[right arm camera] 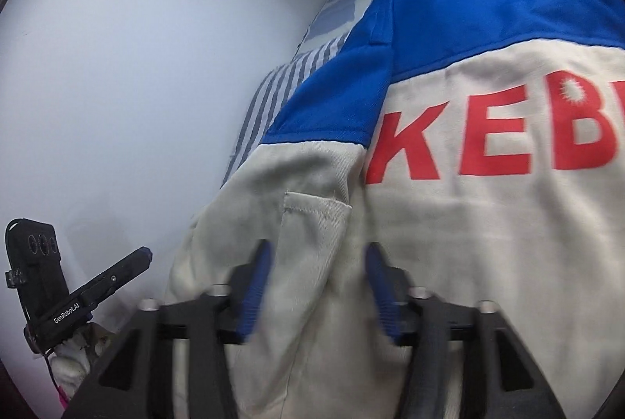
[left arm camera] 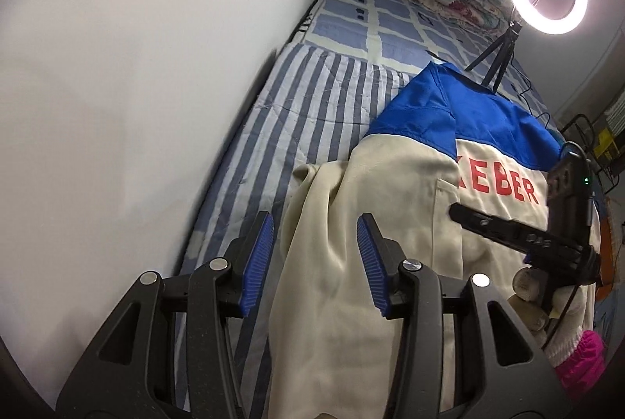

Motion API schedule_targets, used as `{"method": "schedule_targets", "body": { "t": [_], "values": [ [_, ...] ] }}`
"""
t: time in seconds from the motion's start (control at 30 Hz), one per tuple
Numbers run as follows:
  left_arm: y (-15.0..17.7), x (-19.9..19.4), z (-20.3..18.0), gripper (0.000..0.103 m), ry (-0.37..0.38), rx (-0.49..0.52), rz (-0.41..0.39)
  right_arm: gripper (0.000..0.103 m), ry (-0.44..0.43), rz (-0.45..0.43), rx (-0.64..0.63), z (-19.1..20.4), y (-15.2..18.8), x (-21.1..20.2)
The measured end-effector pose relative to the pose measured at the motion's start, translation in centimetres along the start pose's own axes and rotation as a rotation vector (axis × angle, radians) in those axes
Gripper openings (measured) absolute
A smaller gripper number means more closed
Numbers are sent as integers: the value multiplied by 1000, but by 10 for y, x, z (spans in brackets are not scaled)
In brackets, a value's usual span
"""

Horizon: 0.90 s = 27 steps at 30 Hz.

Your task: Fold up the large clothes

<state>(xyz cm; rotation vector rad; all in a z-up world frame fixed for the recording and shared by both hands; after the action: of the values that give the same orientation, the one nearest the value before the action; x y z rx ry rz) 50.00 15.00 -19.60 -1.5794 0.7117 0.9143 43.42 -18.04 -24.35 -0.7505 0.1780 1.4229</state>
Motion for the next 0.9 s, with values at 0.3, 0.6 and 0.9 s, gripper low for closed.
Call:
{"method": "schedule_targets", "body": {
  "t": [0.3,0.6,0.9],
  "values": [
    [-16,36,-11,45,45,-16,54,0,43,-17,-75,-8,15,-25],
    [-9,32,-16,4,30,-67,18,0,43,-35,-81,-14,25,-33],
    [5,37,11,4,-253,18,-18,25,138,-27,-120,-11,23,-40]
  ]
}}
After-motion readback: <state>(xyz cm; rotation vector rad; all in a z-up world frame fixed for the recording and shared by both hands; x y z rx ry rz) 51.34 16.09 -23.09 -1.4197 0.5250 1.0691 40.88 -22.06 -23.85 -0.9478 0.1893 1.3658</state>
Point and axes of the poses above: each gripper's, at about its wrist camera, not at the fingertips, and x roughly the way its jaws point, z to its left, y to its underside, the point moved 7 cm from there along x, roughly the way its jaws point, and after that the axes turned 9 degrees about -y, right-handed, at the moved point
